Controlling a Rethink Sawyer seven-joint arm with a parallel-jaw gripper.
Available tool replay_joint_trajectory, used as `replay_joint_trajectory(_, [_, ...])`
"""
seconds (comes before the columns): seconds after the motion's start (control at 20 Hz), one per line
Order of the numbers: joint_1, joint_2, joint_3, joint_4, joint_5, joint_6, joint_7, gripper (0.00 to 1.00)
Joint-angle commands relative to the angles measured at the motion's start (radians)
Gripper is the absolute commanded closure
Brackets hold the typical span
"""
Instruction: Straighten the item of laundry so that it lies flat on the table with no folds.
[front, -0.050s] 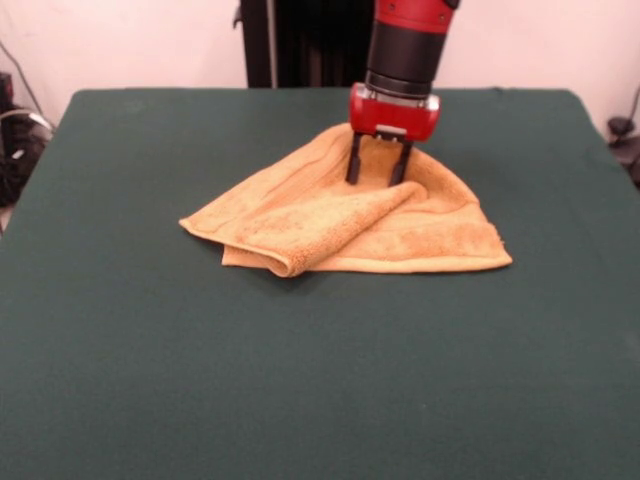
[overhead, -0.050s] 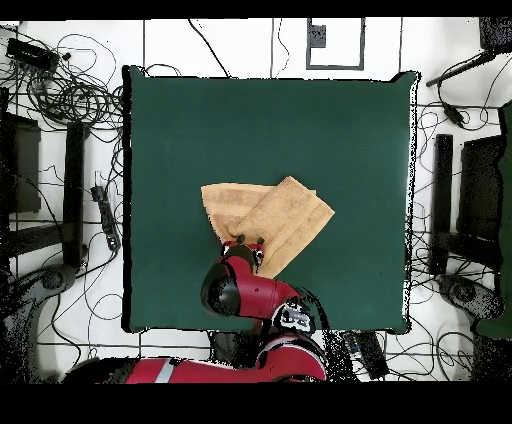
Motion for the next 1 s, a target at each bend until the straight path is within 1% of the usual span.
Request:
replay_joint_trajectory(0.05, [0.006,0.140,0.108,0.006,0.013,0.116,0.173,0.00])
replay_joint_trajectory(0.45, [0.002,0.145,0.107,0.001,0.010,0.113,0.170,0.00])
replay_joint_trajectory(0.55, [-0.004,0.156,0.115,-0.025,-0.025,0.124,0.129,0.00])
replay_joint_trajectory(0.8, [0.029,0.146,0.094,-0.006,0.027,0.120,0.170,0.00])
replay_joint_trajectory(0.95, [0.038,0.141,0.111,0.009,0.027,0.114,0.182,0.00])
replay_joint_trajectory(1.0, [0.054,0.138,0.109,0.020,0.037,0.107,0.194,0.00])
